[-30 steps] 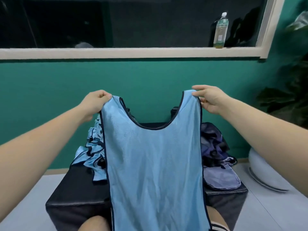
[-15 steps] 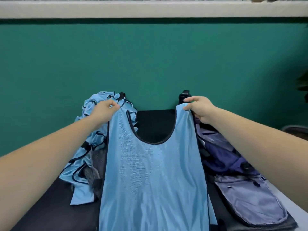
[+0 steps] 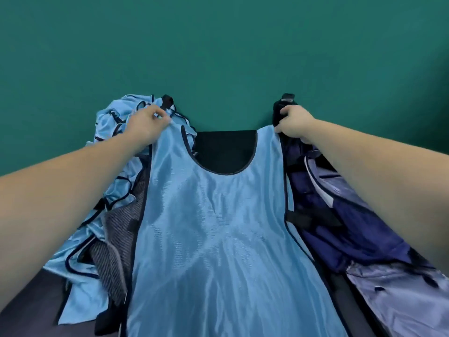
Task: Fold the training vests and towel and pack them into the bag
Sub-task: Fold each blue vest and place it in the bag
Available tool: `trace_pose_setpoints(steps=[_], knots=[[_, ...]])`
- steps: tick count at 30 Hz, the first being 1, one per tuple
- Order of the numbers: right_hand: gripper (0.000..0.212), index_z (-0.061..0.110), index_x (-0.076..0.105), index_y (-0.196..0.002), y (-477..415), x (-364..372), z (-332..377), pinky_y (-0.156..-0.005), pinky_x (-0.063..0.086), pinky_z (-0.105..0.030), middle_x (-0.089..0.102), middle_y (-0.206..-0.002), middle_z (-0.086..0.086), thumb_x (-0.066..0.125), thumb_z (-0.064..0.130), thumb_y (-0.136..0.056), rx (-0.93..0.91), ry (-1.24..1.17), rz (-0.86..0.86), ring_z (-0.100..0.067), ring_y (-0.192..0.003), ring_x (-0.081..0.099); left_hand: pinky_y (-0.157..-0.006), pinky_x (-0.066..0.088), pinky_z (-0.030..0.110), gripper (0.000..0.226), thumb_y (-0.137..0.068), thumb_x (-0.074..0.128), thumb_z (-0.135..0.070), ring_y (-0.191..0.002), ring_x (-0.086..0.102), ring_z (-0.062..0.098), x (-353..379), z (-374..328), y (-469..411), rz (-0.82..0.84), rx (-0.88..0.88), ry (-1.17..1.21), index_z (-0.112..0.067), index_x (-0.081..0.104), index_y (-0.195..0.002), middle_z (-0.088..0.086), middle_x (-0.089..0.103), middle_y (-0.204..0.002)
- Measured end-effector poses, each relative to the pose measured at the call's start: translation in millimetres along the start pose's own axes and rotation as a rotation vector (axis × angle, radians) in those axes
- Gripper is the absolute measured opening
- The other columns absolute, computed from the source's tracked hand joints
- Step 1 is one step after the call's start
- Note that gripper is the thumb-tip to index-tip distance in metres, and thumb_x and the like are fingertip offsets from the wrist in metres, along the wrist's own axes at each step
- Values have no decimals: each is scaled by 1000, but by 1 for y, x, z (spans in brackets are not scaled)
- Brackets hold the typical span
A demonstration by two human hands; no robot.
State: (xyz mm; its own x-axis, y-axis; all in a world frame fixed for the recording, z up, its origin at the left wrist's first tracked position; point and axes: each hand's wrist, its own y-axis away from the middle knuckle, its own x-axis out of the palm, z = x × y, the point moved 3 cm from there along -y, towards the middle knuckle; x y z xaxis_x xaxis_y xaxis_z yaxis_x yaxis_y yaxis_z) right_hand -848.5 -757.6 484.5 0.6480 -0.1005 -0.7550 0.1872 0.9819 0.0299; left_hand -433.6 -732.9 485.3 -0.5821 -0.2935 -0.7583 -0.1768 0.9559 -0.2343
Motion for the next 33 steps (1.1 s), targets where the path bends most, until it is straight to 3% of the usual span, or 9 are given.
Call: trace_pose_setpoints(steps=[3,6,13,18,20,23,27,31,33], knots=[[55,11,56,-142,15,14,-2,-107,51,-45,63,-135,-16,69,21,-89,-81,439,36,-40,-122,60,-94,51,43,42,-103,63,-47,-108,61,29,20,16,10,100,58,-19,-22,58,-137,8,61,-123],[54,12,58,-142,46,30,10,-108,49,-47,59,-137,-17,66,23,-90,-275,531,-7,-42,-125,58,-108,47,46,43,-106,61,-38,-121,60,32,28,31,24,115,170,-129,-16,56,-143,15,56,-138],[54,19,53,-151,139,113,4,-114,44,-47,53,-150,-11,58,38,-101,-358,334,222,-34,-135,55,-108,47,45,41,-112,48,-24,-133,58,28,28,61,61,268,239,-161,-28,43,-152,3,58,-151],[63,25,27,-167,186,177,-30,-130,14,-42,20,-175,-5,36,52,-112,-410,366,277,-25,-161,17,-96,48,45,36,-113,32,-52,-120,63,36,23,83,83,390,192,-191,-60,17,-145,8,57,-153],[66,28,20,-169,190,187,-41,-131,6,-40,11,-178,-1,24,60,-111,-441,423,210,-21,-163,5,-102,44,43,34,-112,31,-55,-133,57,36,25,95,89,373,207,-230,-60,20,-145,9,55,-155],[68,28,20,-169,189,187,-47,-131,4,-37,14,-177,2,19,63,-111,-421,377,128,-18,-163,7,-119,39,45,42,-114,34,-47,-146,46,28,32,120,98,349,258,-350,-44,42,-155,0,49,-162],[68,22,19,-169,190,181,-48,-131,7,-36,19,-176,1,26,57,-112,-372,337,85,-19,-162,12,-109,47,51,46,-112,45,-34,-143,49,27,39,130,103,277,297,-474,-33,46,-158,-2,50,-161],[70,13,19,-168,187,173,-44,-131,16,-38,21,-175,-3,41,47,-111,-249,181,56,-22,-161,17,-92,48,43,42,-105,54,-12,-122,62,38,26,93,105,84,68,-163,-26,61,-144,10,63,-146],[69,9,22,-166,184,166,-41,-128,24,-40,24,-173,-5,48,39,-110,-207,78,52,-23,-159,21,-97,46,44,38,-104,51,-10,-124,59,36,11,66,114,-116,33,-33,-19,65,-138,10,57,-148]])
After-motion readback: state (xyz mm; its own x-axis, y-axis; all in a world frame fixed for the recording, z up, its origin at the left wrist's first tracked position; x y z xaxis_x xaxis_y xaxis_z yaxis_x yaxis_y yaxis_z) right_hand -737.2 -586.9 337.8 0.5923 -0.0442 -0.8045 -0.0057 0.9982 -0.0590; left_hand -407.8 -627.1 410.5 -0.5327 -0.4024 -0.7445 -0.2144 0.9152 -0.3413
